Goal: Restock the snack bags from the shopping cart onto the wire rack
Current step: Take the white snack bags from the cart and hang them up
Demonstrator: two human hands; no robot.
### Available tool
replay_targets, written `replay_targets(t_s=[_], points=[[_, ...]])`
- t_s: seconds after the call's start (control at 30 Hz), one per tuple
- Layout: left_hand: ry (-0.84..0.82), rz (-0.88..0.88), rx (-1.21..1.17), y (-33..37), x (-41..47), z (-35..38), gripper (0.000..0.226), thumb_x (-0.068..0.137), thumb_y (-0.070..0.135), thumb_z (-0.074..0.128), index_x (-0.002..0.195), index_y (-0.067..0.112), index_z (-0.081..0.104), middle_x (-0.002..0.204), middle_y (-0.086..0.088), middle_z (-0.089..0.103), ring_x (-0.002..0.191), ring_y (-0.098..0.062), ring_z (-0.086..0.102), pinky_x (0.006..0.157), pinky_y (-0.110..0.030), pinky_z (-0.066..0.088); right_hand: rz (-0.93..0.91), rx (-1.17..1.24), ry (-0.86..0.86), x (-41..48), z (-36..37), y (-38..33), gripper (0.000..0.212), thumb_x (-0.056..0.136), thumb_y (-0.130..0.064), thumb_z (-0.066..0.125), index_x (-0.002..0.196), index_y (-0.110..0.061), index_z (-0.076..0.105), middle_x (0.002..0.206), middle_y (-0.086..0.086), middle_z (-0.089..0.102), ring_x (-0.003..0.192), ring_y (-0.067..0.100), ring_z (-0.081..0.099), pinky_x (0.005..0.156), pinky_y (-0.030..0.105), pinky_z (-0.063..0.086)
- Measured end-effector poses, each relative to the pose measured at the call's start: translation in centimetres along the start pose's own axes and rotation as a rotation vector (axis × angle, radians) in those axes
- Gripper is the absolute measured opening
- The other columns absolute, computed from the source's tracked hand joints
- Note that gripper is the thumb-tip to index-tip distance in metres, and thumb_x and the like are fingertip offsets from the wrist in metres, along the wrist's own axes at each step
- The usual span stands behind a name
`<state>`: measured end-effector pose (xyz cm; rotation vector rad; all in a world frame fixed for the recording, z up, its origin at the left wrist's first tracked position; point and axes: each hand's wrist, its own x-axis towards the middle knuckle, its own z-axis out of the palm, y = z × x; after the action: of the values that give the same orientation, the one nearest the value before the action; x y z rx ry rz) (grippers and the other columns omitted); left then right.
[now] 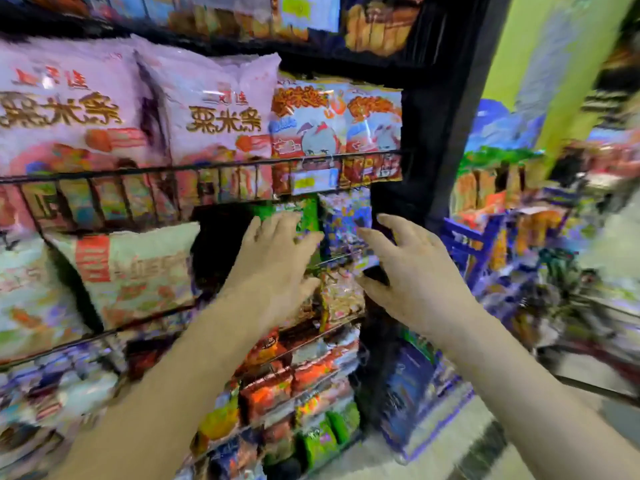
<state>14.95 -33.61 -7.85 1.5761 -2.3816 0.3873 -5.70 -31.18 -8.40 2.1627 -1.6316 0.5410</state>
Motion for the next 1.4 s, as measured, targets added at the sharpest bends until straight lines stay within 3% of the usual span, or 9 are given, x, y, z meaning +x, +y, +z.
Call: replay_targets(t_s=[0.07,0.13,0.23,0.3,0.43,0.57,0.77,1.07,1.4], points=[[0.038,0.128,-0.039,3.6,0.9,1.7,0.066,0.083,0.045,0.079,0.141,0.021,0.059,0.148,-0.021,0.047,0.139,-0.042,0.043,0.116,-0.058,0.032,0.116,-0.008,-0.05,-3.2,-0.2,3.1,0.07,0.079,-0.04,0.082,0.14,-0.015,0.057,0.148,0.02,0.049,0.13,0.043,0.053,0.103,0.052,0.045],[0.072,0.209,-0.091,7.5,2.3,3.0,0.065,0.074,0.042,0.086,0.132,0.017,0.066,0.138,-0.022,0.056,0.13,-0.044,0.051,0.11,-0.058,0.039,0.217,-0.019,-0.087,-6.4,-0.3,6.5,0.07,0.083,-0.043,0.078,0.143,-0.016,0.053,0.153,0.018,0.043,0.132,0.042,0.051,0.104,0.052,0.044],[0.028,0.326,-0.16,14.5,4.2,3.7,0.067,0.091,0.049,0.07,0.15,0.026,0.048,0.16,-0.013,0.033,0.15,-0.035,0.027,0.124,-0.054,0.021,0.346,-0.006,-0.1,-11.2,-0.8,11.6,0.069,0.084,-0.043,0.079,0.141,-0.015,0.054,0.151,0.018,0.044,0.127,0.041,0.055,0.099,0.052,0.05],[0.035,0.404,-0.198,19.0,5.5,4.6,0.064,0.096,0.05,0.063,0.153,0.028,0.043,0.164,-0.009,0.026,0.153,-0.032,0.02,0.125,-0.051,0.016,0.43,-0.004,-0.104,-14.3,-1.4,14.9,0.068,0.083,-0.043,0.08,0.14,-0.016,0.054,0.15,0.017,0.045,0.13,0.04,0.053,0.098,0.05,0.051],[0.044,0.55,-0.247,28.5,7.9,6.0,0.059,0.093,0.047,0.068,0.146,0.027,0.052,0.158,-0.011,0.036,0.149,-0.032,0.028,0.121,-0.053,0.022,0.572,-0.026,-0.084,-20.1,-3.0,21.9,0.066,0.085,-0.045,0.078,0.141,-0.017,0.055,0.149,0.014,0.047,0.126,0.037,0.056,0.094,0.044,0.052],[0.061,0.667,-0.291,39.1,10.8,6.8,0.059,0.089,0.043,0.075,0.142,0.024,0.058,0.153,-0.015,0.042,0.145,-0.036,0.035,0.117,-0.052,0.028,0.702,-0.048,-0.06,-25.7,-4.3,30.1,0.062,0.084,-0.04,0.079,0.137,-0.014,0.059,0.145,0.015,0.051,0.129,0.037,0.055,0.096,0.046,0.053],[0.011,0.76,-0.289,52.9,14.9,8.2,0.059,0.093,0.048,0.068,0.146,0.028,0.052,0.159,-0.012,0.035,0.15,-0.033,0.028,0.12,-0.051,0.025,0.794,-0.049,-0.05,-31.6,-6.3,41.0,0.062,0.086,-0.041,0.075,0.139,-0.016,0.056,0.145,0.013,0.05,0.127,0.038,0.054,0.098,0.05,0.052],[-0.017,0.835,-0.287,64.7,22.4,11.6,0.06,0.094,0.05,0.067,0.147,0.029,0.05,0.16,-0.009,0.034,0.151,-0.032,0.028,0.119,-0.049,0.028,0.904,-0.023,-0.07,-33.9,-5.4,54.1,0.065,0.088,-0.047,0.073,0.144,-0.022,0.052,0.145,0.004,0.049,0.13,0.027,0.053,0.102,0.047,0.05],[-0.062,0.888,-0.338,73.4,37.9,20.6,0.059,0.092,0.051,0.068,0.144,0.027,0.054,0.157,-0.009,0.038,0.147,-0.031,0.032,0.117,-0.049,0.032,1.014,-0.042,-0.132,-29.4,2.3,69.0,0.062,0.092,-0.048,0.068,0.146,-0.025,0.047,0.146,-0.001,0.046,0.126,0.023,0.054,0.102,0.04,0.049]])
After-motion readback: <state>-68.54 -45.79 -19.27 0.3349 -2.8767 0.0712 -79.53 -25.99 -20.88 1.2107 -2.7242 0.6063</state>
